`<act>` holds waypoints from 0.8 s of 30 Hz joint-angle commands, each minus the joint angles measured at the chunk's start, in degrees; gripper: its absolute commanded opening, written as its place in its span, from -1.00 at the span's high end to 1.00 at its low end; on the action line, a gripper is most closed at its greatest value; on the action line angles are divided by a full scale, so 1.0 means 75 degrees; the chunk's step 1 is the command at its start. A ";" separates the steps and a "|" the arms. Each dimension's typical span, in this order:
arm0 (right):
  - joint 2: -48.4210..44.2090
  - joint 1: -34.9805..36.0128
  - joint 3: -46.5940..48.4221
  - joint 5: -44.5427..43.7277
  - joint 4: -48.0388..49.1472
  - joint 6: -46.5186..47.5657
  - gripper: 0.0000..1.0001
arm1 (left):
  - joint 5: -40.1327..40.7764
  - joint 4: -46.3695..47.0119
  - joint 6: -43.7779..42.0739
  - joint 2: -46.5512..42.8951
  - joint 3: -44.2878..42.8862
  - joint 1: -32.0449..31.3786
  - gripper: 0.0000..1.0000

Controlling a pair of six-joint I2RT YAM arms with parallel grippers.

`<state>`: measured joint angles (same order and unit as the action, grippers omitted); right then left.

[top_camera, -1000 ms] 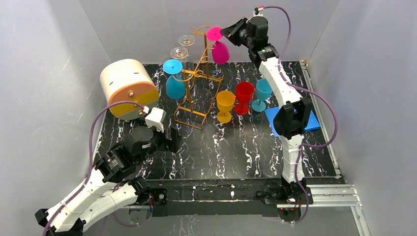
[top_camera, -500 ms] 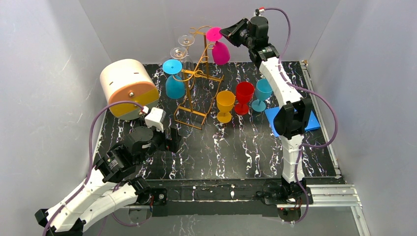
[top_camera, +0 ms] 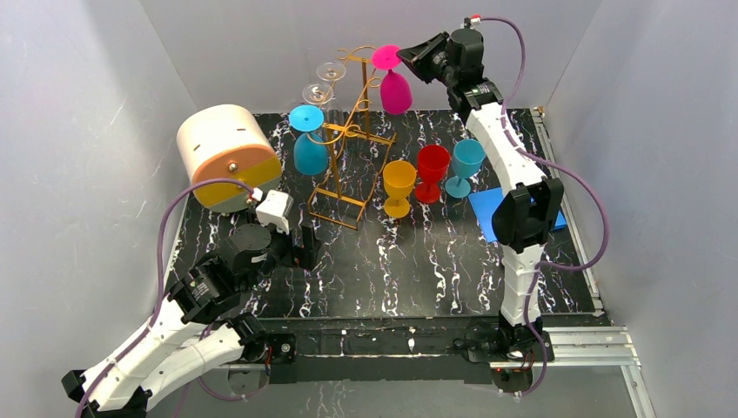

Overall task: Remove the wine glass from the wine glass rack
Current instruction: Pick up the wine glass from the wine rack.

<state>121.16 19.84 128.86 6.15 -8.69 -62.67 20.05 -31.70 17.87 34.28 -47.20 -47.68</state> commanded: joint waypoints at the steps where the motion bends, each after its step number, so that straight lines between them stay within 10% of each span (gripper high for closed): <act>1: -0.0640 -0.0055 -0.0128 -0.0223 0.0336 0.0034 0.97 | 0.0010 0.0044 0.0061 -0.0100 -0.0202 0.0040 -0.97; 24: -0.0368 -0.0205 0.0264 0.0007 0.0292 0.0019 0.97 | -0.0058 -0.0074 0.0122 -0.0097 -0.0354 0.0041 -0.97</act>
<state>119.96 19.18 128.75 4.56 -8.91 -62.81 19.86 -31.77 18.31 33.52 -47.77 -47.68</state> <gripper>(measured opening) 0.095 0.983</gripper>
